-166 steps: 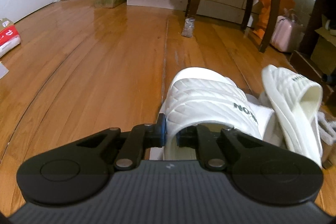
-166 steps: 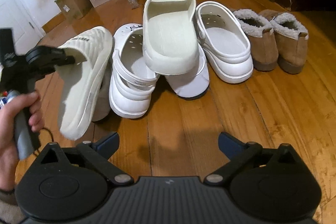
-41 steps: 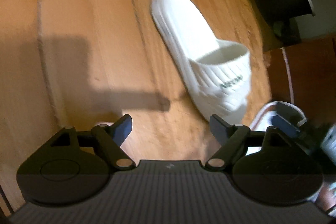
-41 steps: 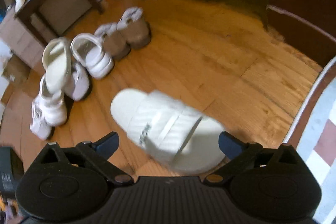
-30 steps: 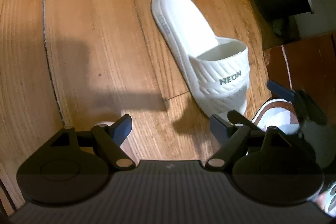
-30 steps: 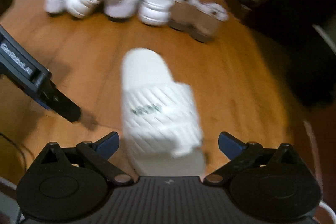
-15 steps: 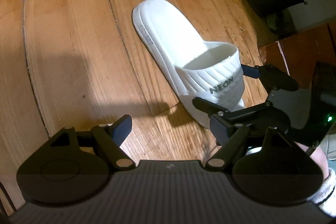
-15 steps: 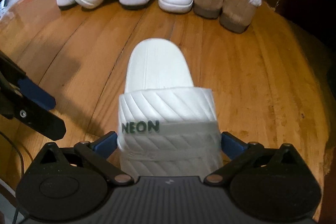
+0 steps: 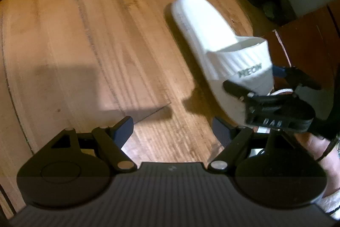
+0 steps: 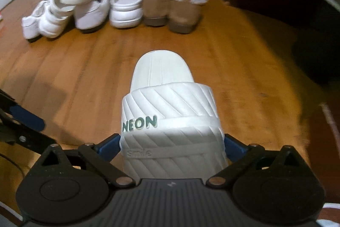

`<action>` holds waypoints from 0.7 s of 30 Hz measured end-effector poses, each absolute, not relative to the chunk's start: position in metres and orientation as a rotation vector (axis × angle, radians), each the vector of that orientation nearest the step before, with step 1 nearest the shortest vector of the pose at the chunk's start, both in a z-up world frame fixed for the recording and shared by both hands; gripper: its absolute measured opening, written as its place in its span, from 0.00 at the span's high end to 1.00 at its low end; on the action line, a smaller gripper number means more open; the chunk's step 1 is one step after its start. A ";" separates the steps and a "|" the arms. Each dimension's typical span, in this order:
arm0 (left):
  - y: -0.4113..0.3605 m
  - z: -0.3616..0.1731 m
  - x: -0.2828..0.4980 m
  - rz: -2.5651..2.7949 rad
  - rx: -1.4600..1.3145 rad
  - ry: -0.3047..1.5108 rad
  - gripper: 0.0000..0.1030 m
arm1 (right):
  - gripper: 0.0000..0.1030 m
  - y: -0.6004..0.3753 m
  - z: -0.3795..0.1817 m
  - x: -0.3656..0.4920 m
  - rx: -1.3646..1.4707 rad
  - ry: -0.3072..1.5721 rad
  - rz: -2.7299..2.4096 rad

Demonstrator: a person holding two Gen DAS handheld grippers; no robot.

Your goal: Organize scattered shoes

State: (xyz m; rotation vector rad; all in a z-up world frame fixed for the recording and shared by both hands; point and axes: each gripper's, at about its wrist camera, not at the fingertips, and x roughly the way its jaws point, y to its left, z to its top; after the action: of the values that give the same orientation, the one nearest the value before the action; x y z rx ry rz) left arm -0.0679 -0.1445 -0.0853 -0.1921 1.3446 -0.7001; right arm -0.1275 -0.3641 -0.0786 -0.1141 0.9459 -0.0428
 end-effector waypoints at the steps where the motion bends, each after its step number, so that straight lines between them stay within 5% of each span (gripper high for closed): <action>1: -0.148 -0.084 -0.069 -0.705 -0.186 1.344 0.21 | 0.03 -0.367 -0.078 -0.128 -0.115 0.944 -0.048; 21: -0.155 -0.080 -0.080 -0.686 -0.137 1.361 0.21 | 0.00 -0.417 -0.099 -0.125 -0.036 0.972 -0.288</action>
State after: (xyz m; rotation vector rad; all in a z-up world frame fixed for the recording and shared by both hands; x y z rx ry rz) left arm -0.0804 -0.1552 -0.0804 -0.1368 1.3614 -0.6859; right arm -0.1253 -0.4168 -0.0992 -0.0360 0.9722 -0.2881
